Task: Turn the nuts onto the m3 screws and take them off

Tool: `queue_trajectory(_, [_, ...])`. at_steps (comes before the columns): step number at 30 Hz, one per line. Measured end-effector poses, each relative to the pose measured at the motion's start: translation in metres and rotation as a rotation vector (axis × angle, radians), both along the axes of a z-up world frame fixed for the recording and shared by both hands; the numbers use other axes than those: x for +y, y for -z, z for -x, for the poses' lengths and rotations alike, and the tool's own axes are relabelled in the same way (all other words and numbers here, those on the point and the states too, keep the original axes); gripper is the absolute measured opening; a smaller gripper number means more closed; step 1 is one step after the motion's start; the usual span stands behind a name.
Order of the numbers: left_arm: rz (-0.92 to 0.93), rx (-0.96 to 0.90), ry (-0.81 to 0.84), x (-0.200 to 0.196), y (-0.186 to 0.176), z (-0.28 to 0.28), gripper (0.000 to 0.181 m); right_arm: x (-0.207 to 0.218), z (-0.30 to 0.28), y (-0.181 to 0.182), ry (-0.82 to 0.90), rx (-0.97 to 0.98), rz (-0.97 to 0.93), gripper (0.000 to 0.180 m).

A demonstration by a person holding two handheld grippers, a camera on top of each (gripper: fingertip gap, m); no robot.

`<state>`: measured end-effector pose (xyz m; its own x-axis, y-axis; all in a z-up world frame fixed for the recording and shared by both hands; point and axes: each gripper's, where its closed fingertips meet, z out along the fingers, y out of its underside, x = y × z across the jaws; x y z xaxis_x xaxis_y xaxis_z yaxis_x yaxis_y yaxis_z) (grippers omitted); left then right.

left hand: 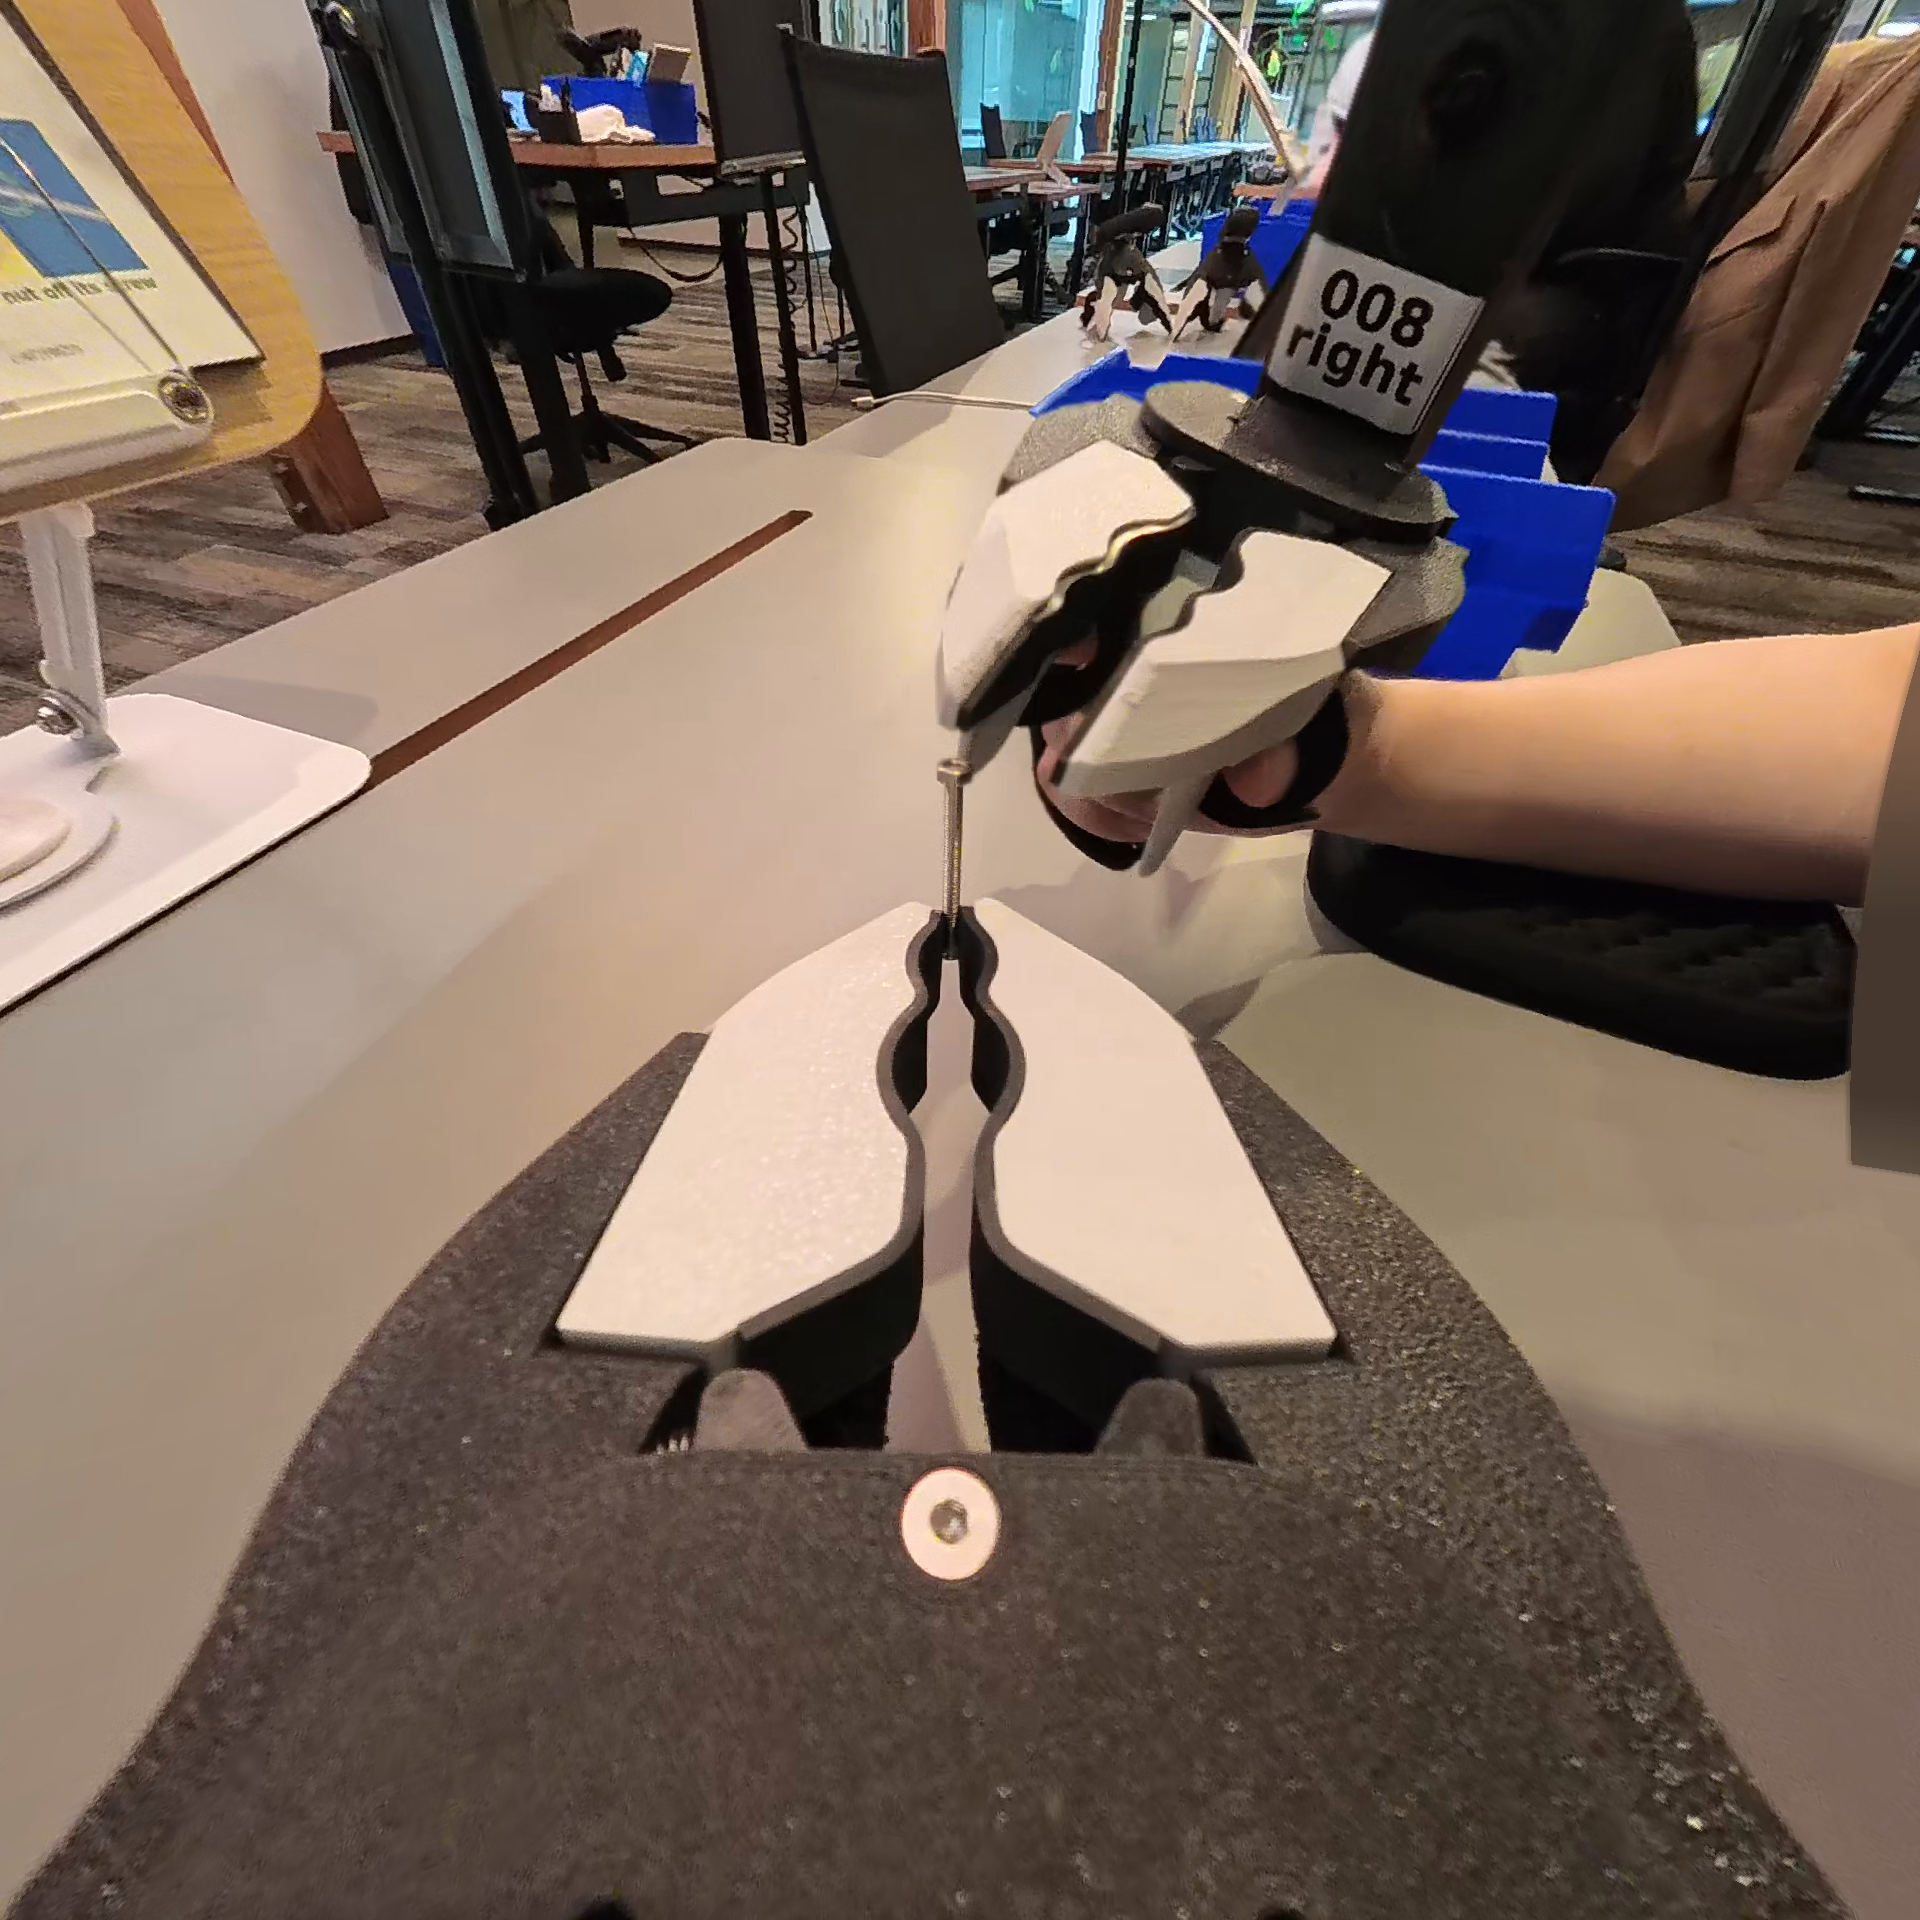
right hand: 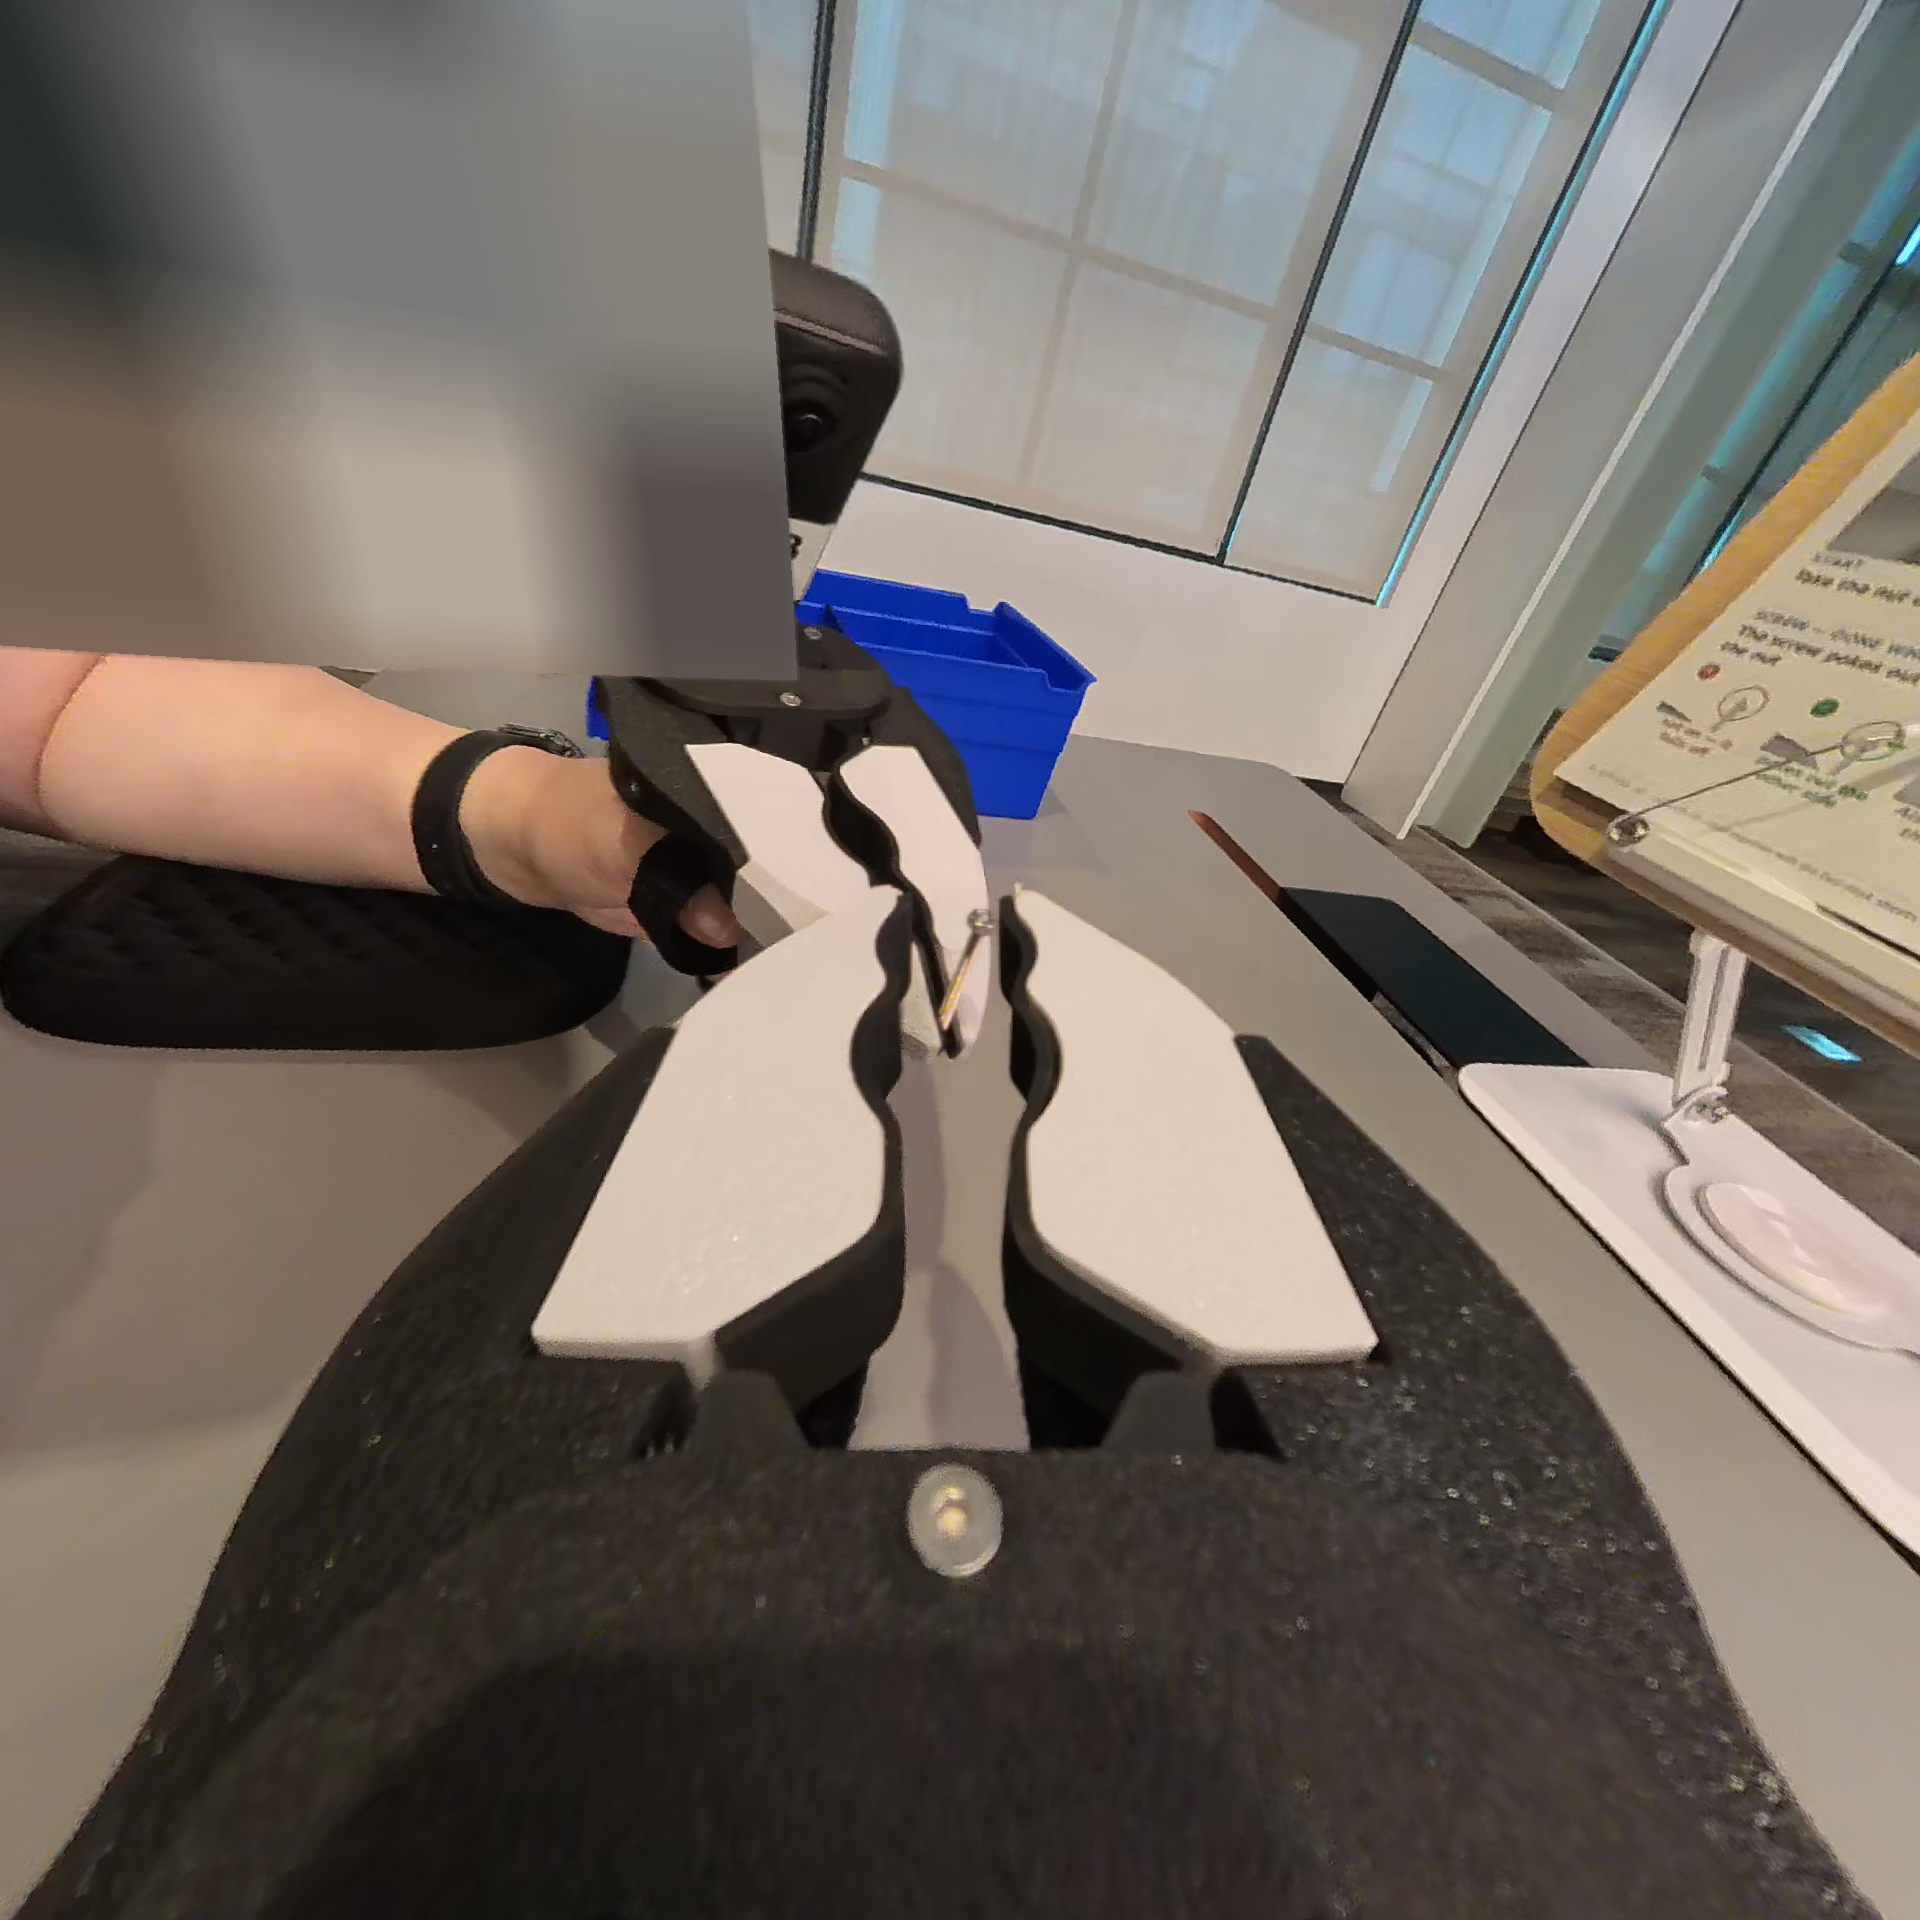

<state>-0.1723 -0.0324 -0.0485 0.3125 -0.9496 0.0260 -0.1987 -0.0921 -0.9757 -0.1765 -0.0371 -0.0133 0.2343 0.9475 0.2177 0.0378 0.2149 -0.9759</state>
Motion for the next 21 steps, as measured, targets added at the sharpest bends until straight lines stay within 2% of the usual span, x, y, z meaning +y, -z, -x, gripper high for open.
queue_trajectory(6, [0.002, -0.021, 0.06, -0.009, -0.003, -0.004, 0.002, -0.005, -0.002, 0.001, -0.086, 0.004, 0.048, 0.019])
queue_trajectory(21, [-0.009, -0.02, 0.065, -0.011, -0.004, -0.004, 0.002, -0.01, 0.001, 0.001, -0.1, -0.006, 0.029, 0.017])
